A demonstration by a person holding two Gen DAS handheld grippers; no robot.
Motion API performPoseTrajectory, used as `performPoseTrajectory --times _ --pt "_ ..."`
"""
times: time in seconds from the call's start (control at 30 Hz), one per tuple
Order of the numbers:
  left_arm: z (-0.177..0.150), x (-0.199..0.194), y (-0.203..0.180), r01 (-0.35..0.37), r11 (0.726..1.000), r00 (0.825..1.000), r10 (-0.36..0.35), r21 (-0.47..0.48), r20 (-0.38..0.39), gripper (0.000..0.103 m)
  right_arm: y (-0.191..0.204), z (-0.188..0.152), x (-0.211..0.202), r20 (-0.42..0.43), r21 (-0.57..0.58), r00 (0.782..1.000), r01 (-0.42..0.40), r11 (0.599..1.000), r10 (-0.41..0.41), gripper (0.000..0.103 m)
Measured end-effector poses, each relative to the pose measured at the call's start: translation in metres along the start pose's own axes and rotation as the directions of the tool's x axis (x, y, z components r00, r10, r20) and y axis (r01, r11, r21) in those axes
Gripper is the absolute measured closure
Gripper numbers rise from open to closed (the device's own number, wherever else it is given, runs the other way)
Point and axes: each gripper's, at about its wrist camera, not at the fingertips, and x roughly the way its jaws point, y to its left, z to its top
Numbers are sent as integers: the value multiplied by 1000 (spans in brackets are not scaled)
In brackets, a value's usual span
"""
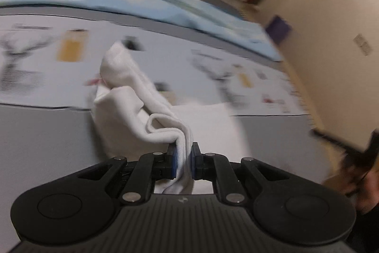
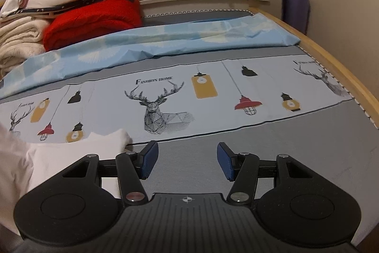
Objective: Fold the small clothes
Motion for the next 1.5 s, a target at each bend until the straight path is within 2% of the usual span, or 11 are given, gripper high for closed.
performPoseTrajectory --times 0.27,0.47,0.57,0.67,0.77,0.87,0.93,1.0,1.2,1.37,1.5 --pt "4 120 -144 89 995 990 -92 -36 -103 85 -17 -5 4 -33 59 999 14 998 -12 46" --pt "13 104 -129 104 995 994 -104 -5 -33 85 -10 -12 20 -103 134 983 -138 981 153 46" --pt "12 96 -98 21 1000 998 -22 -12 -65 85 5 -21 40 -193 186 934 -266 946 301 46" --pt "2 87 -63 -66 998 993 64 -15 -101 85 30 -37 70 -347 249 843 -341 907 412 46" --pt "-2 67 -34 -125 992 986 123 -10 -114 85 60 -51 90 -448 246 778 -367 897 441 46" --pt "-6 55 -16 -133 991 982 131 -4 -132 85 77 -60 105 -539 221 749 -315 923 385 46" --pt "-10 53 -14 -134 991 980 136 25 -148 85 77 -63 109 -555 234 751 -272 933 358 56" --pt "-14 54 -18 -114 991 978 124 65 -167 85 72 -61 105 -537 252 759 -272 929 368 91" --pt "-40 74 -53 11 971 970 49 240 -239 63 34 -25 47 -291 276 784 -480 833 549 96" --pt "-69 117 -62 2 934 932 128 357 -339 62 48 -65 69 -578 -59 755 -416 907 309 94" --pt "-83 132 -67 -34 890 904 221 455 -365 62 13 -35 74 -361 134 868 -314 940 341 85"
